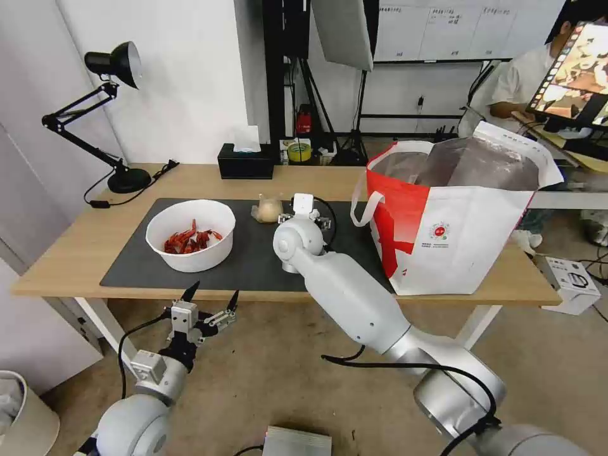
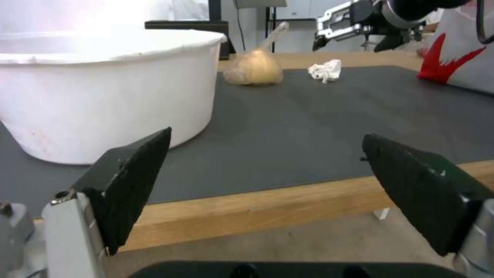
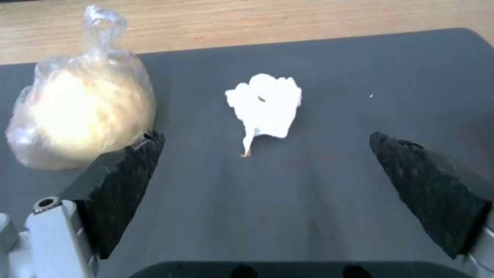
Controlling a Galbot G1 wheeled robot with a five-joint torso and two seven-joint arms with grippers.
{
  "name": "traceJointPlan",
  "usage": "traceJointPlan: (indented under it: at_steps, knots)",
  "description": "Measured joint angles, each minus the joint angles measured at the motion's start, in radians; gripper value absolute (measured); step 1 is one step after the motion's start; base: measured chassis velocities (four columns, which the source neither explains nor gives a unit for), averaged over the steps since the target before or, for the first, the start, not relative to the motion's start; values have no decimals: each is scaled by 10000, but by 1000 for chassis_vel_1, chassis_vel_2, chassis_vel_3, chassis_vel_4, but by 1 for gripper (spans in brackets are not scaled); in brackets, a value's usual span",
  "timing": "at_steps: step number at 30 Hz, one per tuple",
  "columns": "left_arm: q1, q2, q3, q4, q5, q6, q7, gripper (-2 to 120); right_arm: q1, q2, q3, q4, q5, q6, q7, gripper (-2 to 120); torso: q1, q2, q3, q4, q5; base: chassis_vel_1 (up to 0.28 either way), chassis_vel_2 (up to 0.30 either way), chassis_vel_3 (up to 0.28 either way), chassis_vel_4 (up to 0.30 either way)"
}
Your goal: Pick up the trash from the table and place it into the takeout bag.
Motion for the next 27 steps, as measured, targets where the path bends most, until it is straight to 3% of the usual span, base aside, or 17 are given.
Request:
traceJointPlan:
  at_steps: [27]
  knots:
    - [-51,-30,107,-14,47,-33,32,100,993,10,131,-1239,530,-344,667,100,0,0,0,0,0,0,0,0,0]
